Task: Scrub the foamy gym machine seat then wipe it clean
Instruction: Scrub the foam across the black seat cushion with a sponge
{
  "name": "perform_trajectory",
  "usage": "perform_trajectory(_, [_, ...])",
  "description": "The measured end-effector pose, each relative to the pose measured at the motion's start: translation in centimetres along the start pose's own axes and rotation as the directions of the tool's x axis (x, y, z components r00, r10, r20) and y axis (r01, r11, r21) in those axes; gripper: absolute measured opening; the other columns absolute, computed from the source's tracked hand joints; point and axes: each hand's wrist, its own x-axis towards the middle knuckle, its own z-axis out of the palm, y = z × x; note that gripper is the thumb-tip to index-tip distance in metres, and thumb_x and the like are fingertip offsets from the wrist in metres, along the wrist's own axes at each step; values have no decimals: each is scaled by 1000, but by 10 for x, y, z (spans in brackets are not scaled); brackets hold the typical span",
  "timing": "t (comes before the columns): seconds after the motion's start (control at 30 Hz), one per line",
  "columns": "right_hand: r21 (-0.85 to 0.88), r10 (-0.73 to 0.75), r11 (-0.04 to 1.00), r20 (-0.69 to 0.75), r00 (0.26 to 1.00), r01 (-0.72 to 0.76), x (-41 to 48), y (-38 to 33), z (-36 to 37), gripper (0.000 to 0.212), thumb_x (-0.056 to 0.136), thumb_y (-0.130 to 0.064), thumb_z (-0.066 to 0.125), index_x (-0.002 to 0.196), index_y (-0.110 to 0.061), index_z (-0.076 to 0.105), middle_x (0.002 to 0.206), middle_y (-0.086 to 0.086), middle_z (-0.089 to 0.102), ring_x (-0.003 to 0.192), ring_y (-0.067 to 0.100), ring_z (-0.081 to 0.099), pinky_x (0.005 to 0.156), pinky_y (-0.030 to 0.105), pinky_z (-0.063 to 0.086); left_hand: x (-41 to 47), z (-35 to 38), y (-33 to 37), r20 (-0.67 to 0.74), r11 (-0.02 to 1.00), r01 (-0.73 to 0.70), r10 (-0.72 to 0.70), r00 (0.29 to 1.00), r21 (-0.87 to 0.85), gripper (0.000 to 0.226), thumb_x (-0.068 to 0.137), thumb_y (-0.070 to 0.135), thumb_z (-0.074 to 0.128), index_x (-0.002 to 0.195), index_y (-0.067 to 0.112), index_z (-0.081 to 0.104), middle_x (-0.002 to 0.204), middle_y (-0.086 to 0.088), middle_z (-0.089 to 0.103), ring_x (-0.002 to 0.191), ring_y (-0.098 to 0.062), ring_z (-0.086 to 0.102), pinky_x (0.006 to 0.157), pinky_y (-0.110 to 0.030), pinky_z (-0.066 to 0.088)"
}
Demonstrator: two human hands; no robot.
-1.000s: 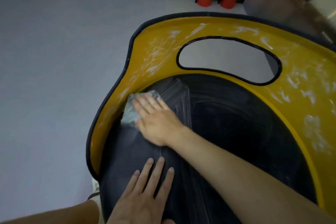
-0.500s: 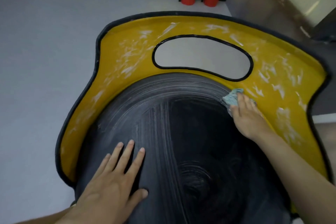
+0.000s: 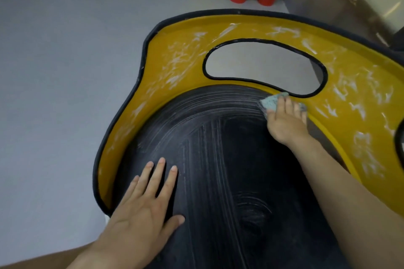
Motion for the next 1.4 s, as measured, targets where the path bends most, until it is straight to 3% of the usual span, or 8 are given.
perform_trajectory(0.1, [-62, -160, 985, 62, 985, 164, 1, -74, 9, 65, 108, -43, 13, 162, -13, -6, 170, 7, -14, 155, 31, -13, 124, 52, -9, 3, -9, 1, 3, 996, 66, -66, 998, -67, 92, 98, 69, 28, 152, 25, -32, 155, 1, -42, 148, -20, -32, 122, -33, -9])
perform_trajectory(0.37, [-19, -573, 816, 107, 813, 577, -100, -172, 45, 65, 108, -43, 16, 162, -16, -7, 170, 3, -14, 155, 23, -19, 124, 49, -12, 12, -19, 3, -152, 945, 180, -227, 962, -274, 77, 108, 40, 26, 152, 7, -27, 166, -7, -21, 151, -9, -17, 113, -16, -11])
perform_trajectory(0.57, [-8, -620, 779, 140, 772, 627, -142, -140, 46, 64, 109, -45, 17, 163, -19, -7, 170, -1, -14, 155, 17, -17, 125, 46, -9, 9, 2, 11, -184, 965, 200, -230, 956, -172, 75, 103, 48, 25, 158, 4, -1, 166, -17, -1, 153, -24, 1, 121, -35, 7])
perform_trajectory(0.63, [-28, -602, 790, 152, 784, 613, -137, -119, 42, 64, 108, -45, 16, 162, -22, -8, 170, -3, -14, 155, 16, -16, 126, 45, -9, 9, 3, 16, -158, 973, 190, -210, 965, -134, 77, 104, 54, 21, 157, 8, -11, 163, -14, -15, 155, -28, -6, 121, -37, 3])
perform_trajectory(0.8, [-58, -283, 955, 96, 954, 290, -64, -23, 10, 63, 108, -45, 12, 162, -20, -9, 170, 1, -15, 156, 19, -15, 126, 45, -8, 10, 4, 22, -48, 981, 171, -176, 983, -94, 85, 100, 66, 20, 152, 20, -28, 159, -7, -36, 149, -26, -30, 122, -39, -10])
perform_trajectory(1.0, [-54, -48, 997, 77, 996, 52, -88, 80, 6, 64, 107, -46, 8, 163, -18, -7, 170, 3, -13, 156, 20, -14, 126, 47, -4, 12, 2, 21, -2, 980, 163, -164, 986, -118, 85, 100, 66, 25, 148, 23, -30, 161, -7, -33, 150, -25, -28, 125, -42, -6])
perform_trajectory(1.2, [-131, -384, 917, -22, 923, 378, -228, 49, 54, 68, 98, -39, 31, 156, -4, 34, 163, 16, 30, 151, 38, 27, 120, 56, 22, 6, 1, 10, 18, 989, 101, -100, 995, -110, 87, 100, 64, 29, 152, 24, -27, 162, -5, -32, 150, -21, -26, 124, -37, -6])
perform_trajectory(1.4, [-87, -601, 794, 31, 799, 601, -226, -40, 69, 67, 104, -44, 26, 162, -14, 10, 170, 4, 5, 157, 24, 2, 121, 49, 4, -3, -1, 1, 25, 993, 93, -91, 996, -70, 87, 101, 64, 31, 149, 23, -29, 162, -3, -33, 150, -20, -27, 123, -32, -8])
